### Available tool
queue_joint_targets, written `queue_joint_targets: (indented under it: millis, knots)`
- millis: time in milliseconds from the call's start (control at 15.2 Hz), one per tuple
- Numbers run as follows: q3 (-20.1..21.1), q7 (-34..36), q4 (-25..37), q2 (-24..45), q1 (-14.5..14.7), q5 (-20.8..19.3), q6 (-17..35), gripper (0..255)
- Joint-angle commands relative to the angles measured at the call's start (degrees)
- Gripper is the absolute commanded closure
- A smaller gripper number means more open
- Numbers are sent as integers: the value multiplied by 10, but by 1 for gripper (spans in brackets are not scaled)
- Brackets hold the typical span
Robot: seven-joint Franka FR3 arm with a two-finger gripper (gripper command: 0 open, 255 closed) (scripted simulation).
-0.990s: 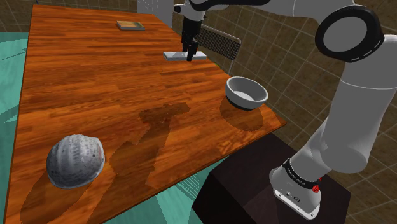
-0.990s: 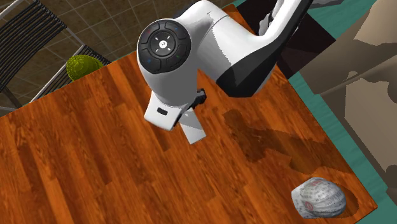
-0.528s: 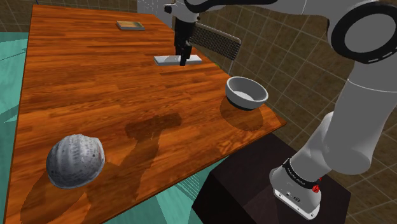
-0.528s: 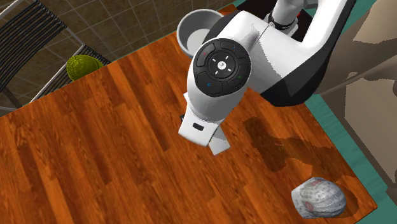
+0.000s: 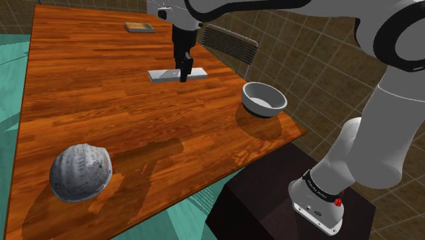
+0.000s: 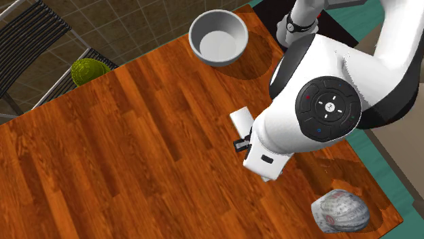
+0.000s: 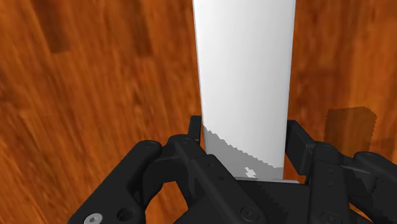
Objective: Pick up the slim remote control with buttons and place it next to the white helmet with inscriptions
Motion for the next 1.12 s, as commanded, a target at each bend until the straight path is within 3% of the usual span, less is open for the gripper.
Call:
queue_joint_targets:
  millis: [0,594,1056]
  knots:
    - [9,27,1,0,16,-3,-2,255]
    - [48,140,34,23,90,-18,-14,255]
    - [47,142,-12,29,89,-20,37,255]
